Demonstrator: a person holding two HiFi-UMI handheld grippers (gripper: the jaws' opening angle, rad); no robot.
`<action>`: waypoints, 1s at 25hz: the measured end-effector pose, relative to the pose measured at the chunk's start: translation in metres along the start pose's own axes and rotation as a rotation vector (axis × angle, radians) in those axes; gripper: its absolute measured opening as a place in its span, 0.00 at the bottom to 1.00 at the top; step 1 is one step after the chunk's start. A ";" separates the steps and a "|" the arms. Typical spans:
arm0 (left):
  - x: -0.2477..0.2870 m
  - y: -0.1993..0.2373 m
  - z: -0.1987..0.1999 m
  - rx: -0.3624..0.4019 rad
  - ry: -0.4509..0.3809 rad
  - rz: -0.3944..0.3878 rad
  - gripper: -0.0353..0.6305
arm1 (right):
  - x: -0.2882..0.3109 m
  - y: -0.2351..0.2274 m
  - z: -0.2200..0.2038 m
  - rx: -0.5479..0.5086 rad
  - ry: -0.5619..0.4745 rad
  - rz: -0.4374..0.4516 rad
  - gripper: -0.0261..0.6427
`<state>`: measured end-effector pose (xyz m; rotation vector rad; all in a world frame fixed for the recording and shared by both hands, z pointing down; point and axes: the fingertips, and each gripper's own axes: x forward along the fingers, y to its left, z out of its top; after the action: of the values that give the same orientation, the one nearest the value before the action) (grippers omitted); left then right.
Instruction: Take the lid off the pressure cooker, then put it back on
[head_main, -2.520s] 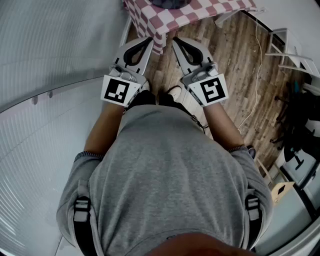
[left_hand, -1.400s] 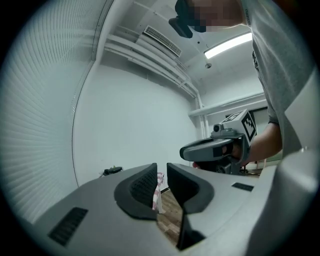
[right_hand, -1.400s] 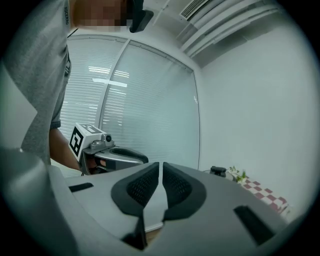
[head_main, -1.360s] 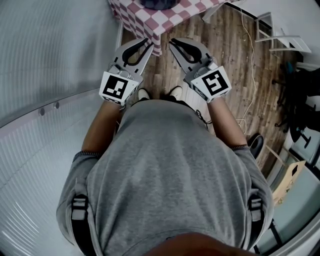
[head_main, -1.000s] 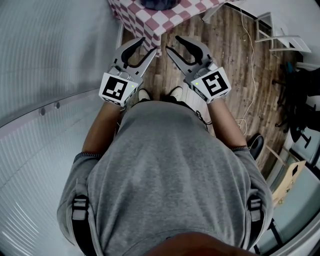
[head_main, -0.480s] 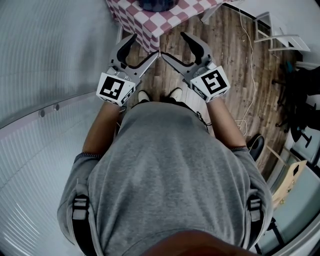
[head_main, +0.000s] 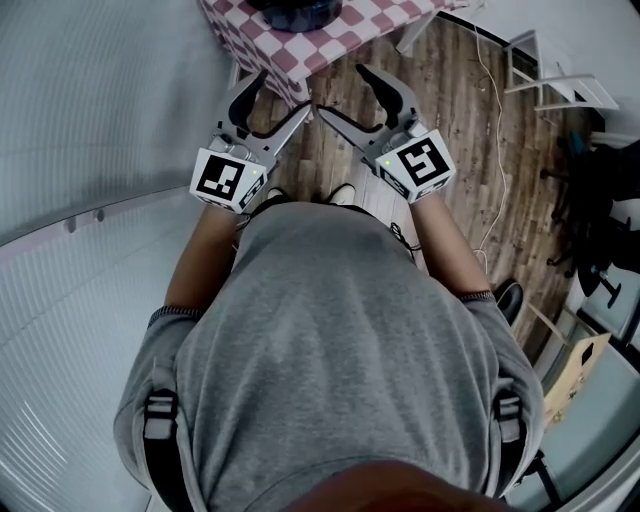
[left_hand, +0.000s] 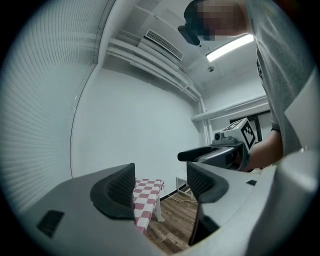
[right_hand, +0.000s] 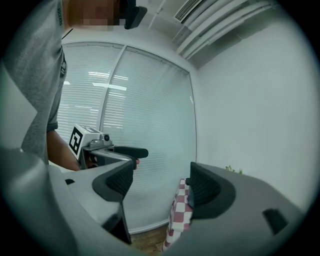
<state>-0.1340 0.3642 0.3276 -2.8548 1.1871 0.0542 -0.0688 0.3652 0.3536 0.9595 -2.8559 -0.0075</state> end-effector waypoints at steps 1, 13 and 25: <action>0.004 -0.002 -0.002 0.000 0.002 0.007 0.56 | -0.002 -0.005 -0.001 0.000 -0.001 0.006 0.59; 0.044 0.022 -0.018 -0.014 0.025 0.101 0.56 | 0.022 -0.049 -0.013 0.000 0.018 0.099 0.59; 0.085 0.121 -0.022 -0.010 0.040 0.168 0.56 | 0.121 -0.103 0.001 -0.033 0.041 0.197 0.59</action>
<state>-0.1596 0.2169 0.3417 -2.7697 1.4359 0.0092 -0.1024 0.2103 0.3620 0.6617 -2.8890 -0.0153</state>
